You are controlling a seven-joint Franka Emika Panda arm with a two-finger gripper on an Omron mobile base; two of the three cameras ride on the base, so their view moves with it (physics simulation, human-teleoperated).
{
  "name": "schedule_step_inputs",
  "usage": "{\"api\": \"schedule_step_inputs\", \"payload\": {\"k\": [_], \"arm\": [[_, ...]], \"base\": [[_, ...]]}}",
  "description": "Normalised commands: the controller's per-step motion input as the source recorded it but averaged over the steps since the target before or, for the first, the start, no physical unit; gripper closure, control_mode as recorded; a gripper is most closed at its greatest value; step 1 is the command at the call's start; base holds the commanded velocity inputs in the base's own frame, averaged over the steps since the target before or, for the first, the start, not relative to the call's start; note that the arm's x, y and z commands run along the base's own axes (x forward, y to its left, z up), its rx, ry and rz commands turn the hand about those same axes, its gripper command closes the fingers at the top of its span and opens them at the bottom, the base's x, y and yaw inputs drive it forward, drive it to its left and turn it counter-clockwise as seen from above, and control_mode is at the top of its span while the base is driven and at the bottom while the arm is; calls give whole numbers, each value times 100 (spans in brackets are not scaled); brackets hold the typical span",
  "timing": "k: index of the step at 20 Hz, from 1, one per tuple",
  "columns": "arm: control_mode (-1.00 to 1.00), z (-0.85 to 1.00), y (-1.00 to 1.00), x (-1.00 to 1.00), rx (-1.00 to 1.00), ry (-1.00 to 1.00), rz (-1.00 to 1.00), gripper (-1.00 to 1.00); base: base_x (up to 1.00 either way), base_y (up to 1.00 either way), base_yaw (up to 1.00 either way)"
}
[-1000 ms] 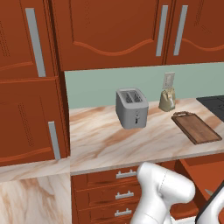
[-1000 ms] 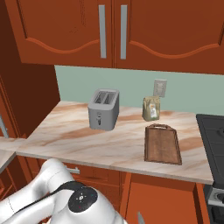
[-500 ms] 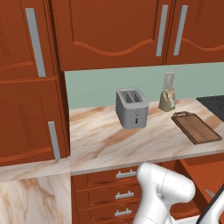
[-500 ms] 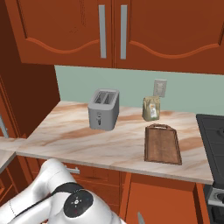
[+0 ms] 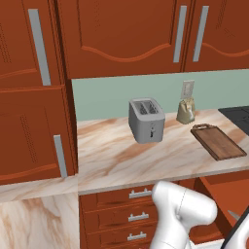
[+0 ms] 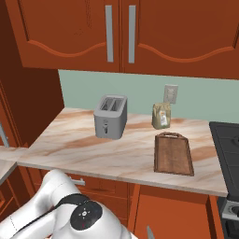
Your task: Open the drawer on the right and place the cutting tools on the cutting board.
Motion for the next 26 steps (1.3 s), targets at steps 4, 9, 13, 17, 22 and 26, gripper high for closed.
{"api": "schedule_step_inputs", "payload": {"k": [4,9,13,17,22,26], "arm": [[-100,0,0,4,0,3,0,-100],[-100,0,0,2,0,2,2,-100],[-100,0,-17,4,7,0,11,-100],[-100,6,-17,10,6,0,12,-100],[-100,9,-16,10,5,1,10,-100],[-100,1,-10,14,8,1,10,-100]], "base": [[0,0,0],[0,0,0],[0,0,0],[0,0,0],[0,0,0],[0,0,0]]}}
